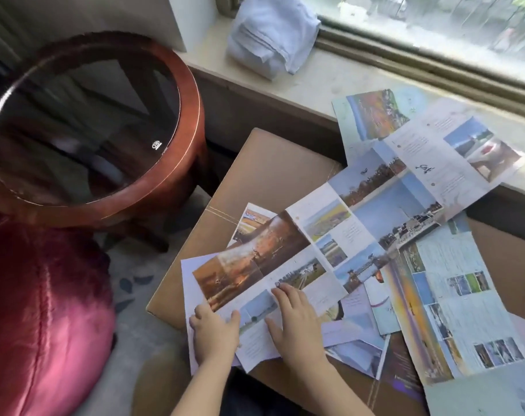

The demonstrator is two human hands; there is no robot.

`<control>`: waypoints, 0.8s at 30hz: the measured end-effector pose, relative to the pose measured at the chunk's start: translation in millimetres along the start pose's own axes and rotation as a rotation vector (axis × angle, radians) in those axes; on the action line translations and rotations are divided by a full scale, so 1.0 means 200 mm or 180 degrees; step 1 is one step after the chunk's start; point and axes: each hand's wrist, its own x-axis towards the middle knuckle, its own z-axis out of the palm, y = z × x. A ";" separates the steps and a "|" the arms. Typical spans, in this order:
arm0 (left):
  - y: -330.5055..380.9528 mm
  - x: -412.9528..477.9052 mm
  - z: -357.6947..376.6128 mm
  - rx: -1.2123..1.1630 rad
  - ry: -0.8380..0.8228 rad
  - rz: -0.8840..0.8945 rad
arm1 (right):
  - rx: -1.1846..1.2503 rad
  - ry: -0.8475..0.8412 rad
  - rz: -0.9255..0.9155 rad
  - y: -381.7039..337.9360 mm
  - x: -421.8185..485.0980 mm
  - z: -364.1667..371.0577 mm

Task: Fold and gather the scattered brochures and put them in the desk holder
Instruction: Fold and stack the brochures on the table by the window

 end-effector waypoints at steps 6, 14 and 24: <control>-0.07 0.07 0.05 -0.0894 0.0113 -0.0015 | 0.0041 0.0212 -0.0112 0.02 -0.06 0.09; 0.05 -0.01 -0.15 -0.1693 -0.0407 0.1178 | 0.1033 -0.0114 0.0075 -0.21 -0.14 -0.11; 0.33 -0.03 0.00 -0.2245 -0.0710 0.0635 | 0.3530 0.0033 0.1690 -0.02 0.00 -0.41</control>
